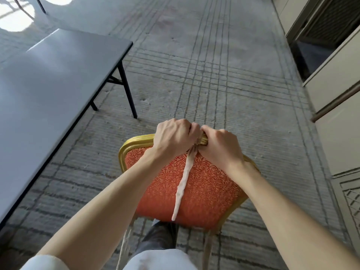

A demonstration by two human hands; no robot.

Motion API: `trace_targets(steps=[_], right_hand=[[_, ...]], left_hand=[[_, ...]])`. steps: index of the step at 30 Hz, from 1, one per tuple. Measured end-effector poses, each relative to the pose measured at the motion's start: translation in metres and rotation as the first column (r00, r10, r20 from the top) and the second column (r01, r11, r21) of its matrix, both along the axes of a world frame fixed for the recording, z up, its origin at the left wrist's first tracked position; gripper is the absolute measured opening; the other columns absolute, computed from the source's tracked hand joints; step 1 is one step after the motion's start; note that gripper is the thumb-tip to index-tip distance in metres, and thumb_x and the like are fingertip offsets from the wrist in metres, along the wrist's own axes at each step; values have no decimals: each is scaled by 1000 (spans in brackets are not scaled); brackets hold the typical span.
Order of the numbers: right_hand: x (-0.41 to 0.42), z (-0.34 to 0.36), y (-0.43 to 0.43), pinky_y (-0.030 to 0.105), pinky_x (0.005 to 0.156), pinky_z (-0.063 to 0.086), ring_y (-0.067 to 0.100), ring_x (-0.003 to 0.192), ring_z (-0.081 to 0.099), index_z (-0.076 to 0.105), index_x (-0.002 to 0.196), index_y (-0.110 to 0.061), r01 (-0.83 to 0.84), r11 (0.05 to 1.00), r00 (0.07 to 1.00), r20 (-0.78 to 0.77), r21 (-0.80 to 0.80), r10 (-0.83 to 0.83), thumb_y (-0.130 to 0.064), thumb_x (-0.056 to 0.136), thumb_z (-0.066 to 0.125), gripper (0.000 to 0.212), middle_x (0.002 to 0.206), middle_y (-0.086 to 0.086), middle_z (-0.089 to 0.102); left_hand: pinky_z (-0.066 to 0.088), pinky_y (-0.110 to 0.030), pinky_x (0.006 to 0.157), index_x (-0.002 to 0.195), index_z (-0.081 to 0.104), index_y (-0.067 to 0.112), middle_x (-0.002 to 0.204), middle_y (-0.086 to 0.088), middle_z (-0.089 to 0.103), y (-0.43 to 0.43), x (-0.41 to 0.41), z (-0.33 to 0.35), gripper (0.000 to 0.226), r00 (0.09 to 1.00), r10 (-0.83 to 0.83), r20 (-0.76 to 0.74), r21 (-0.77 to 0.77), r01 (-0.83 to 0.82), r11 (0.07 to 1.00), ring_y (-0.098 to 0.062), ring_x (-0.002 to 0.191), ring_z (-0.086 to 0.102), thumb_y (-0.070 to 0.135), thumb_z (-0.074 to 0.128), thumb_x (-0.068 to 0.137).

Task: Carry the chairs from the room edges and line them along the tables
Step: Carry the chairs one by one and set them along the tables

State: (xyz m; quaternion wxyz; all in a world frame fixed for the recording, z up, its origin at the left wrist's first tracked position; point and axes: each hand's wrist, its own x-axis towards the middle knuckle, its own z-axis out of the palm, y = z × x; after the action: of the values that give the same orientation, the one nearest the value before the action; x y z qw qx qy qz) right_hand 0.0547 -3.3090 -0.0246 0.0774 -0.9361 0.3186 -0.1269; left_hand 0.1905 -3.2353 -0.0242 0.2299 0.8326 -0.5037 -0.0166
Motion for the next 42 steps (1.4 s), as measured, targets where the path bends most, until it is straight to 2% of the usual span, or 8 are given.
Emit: trace_targets(steps=[8,12,16,22,26,29,32,42], right_hand=[[105,11,-141,35,70,47,32,90,67,67,99,-24,-45,986,989,-130,163,67,-36,82,60,21,93,4,74],[168,21,-165,33,66,42,30,85,67,65,94,-23,-185,973,977,-80,140,198,-36,85,59,17,88,2,73],[233,38,-180,32,60,41,29,74,66,64,90,-20,-379,923,925,-15,74,381,-36,86,58,18,77,3,70],[300,31,-199,29,49,43,22,47,57,44,68,-24,-638,770,768,53,-13,638,-29,77,68,27,52,-4,57],[329,9,-220,27,50,42,23,50,58,54,67,-18,-749,661,660,23,-50,751,-36,72,54,19,54,-4,58],[356,-6,-245,28,53,44,23,50,56,53,65,-17,-817,576,576,2,-26,817,-34,71,50,18,55,-3,58],[386,-17,-275,23,57,35,20,48,53,51,63,-17,-881,473,473,21,-10,881,-30,73,49,16,53,-4,57],[472,-34,-367,26,52,42,20,46,55,57,66,-15,-985,119,121,8,126,993,-33,73,49,20,54,-4,58]], left_hand=[[30,-34,59,54,36,12,60,-3,48,-132,97,5,51,997,-57,-53,75,61,995,-28,63,53,42,37,96],[30,-35,57,54,37,10,53,-1,41,-144,153,15,51,998,-1,-68,83,7,997,-26,58,47,38,39,96],[38,-36,54,55,41,7,52,-5,47,-138,209,30,50,986,156,-55,21,-155,988,-23,53,49,39,37,94],[35,-31,52,55,56,10,49,-1,52,-127,247,25,51,934,355,-36,17,-355,935,-14,49,49,40,33,89],[38,-31,53,53,57,14,49,0,52,-136,252,3,53,883,470,-11,44,-469,882,-13,49,49,43,27,87],[43,-30,54,58,65,19,50,3,56,-155,260,-9,58,841,540,-15,64,-538,840,-8,48,52,46,22,86],[39,-26,52,54,63,20,46,5,52,-179,269,-17,56,795,605,-55,57,-602,796,-7,46,51,45,24,87],[29,-17,52,53,57,23,48,7,53,-277,296,-34,51,502,861,-87,132,-850,509,-3,47,48,43,31,92]])
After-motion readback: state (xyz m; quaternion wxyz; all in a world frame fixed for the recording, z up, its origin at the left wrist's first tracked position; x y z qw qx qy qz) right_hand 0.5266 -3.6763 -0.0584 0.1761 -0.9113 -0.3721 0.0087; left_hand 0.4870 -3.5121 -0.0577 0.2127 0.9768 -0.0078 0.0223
